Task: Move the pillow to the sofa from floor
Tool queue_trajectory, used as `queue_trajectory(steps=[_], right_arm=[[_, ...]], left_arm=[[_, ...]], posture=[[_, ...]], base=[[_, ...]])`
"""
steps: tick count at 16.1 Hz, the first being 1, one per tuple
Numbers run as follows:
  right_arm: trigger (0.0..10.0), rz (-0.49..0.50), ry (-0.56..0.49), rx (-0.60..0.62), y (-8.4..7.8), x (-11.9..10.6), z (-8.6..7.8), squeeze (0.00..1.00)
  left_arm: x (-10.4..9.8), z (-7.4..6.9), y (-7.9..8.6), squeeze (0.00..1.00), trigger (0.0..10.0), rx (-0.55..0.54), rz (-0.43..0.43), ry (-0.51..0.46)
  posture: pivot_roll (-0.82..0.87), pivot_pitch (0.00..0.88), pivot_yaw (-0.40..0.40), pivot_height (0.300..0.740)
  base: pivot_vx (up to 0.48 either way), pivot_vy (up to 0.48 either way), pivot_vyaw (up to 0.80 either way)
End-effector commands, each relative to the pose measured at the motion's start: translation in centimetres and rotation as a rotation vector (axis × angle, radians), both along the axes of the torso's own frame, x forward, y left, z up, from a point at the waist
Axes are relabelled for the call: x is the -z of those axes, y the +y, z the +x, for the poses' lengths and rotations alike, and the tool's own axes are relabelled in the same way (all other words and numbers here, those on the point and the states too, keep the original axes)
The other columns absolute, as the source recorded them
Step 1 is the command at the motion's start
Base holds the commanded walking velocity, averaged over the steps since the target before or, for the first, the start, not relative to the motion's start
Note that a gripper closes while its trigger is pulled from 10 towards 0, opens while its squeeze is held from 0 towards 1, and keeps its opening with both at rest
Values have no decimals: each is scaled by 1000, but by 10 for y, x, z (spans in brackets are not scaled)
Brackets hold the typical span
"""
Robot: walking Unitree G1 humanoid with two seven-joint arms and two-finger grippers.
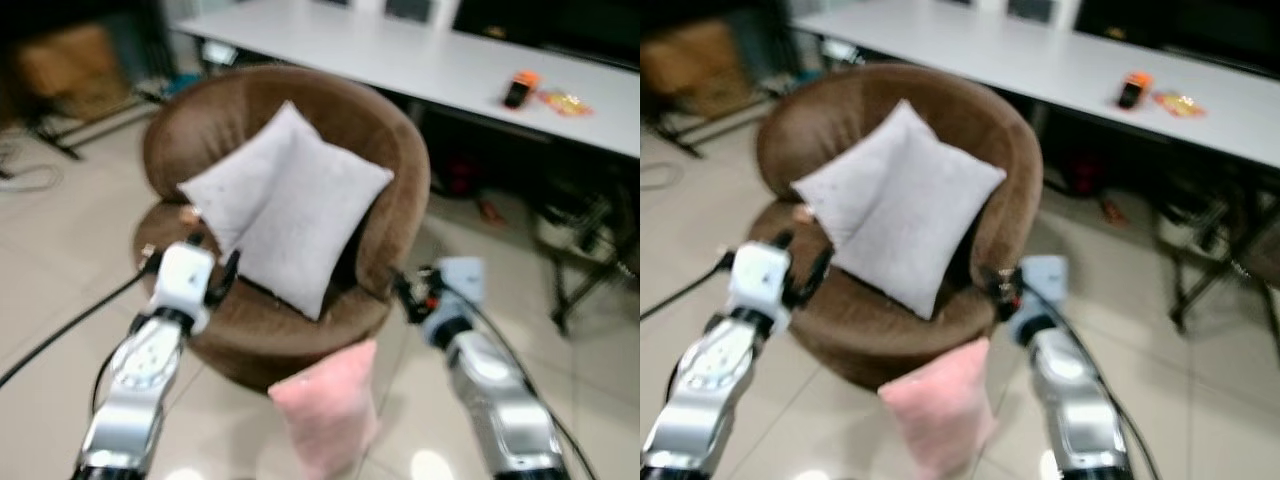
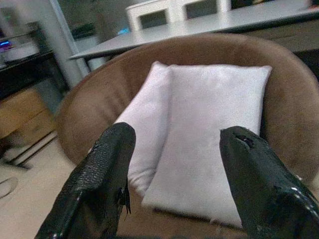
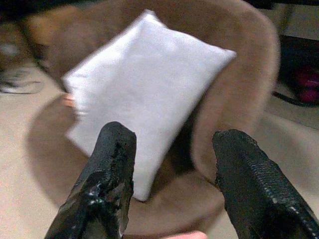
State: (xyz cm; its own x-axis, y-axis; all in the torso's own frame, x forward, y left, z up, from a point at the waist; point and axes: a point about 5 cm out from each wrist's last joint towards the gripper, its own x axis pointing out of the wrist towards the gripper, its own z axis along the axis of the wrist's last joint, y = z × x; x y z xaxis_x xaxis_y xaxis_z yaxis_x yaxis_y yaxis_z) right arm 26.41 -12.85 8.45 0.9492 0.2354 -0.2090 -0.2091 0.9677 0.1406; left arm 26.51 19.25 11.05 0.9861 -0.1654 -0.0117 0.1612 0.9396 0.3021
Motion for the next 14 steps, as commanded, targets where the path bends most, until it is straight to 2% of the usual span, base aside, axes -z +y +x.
queue_trajectory(steps=[1,4,6,9,14], right_arm=[[10000,-13,-19,37,-12,-2,1,0],[10000,12,-32,116,-20,-2,1,0],[10000,-16,-41,142,-24,0,0,0],[10000,-45,-55,101,-21,0,0,0],[10000,-31,-65,78,-17,-1,0,0]], left_arm=[[-3,1,-7,0,10000,24,-8,-22],[-2,1,-5,0,10000,-9,-77,-33],[2,-1,-2,0,10000,0,-15,-35],[1,-3,-3,0,10000,18,-31,-54],[2,-3,-5,0,10000,30,-42,-56]], posture=[[-16,0,-20,740],[-17,0,-18,740],[-19,1,-16,740],[-18,0,-16,740],[-15,0,-22,740]], base=[[0,-480,800],[0,0,213],[0,0,0],[0,0,0],[298,0,728]])
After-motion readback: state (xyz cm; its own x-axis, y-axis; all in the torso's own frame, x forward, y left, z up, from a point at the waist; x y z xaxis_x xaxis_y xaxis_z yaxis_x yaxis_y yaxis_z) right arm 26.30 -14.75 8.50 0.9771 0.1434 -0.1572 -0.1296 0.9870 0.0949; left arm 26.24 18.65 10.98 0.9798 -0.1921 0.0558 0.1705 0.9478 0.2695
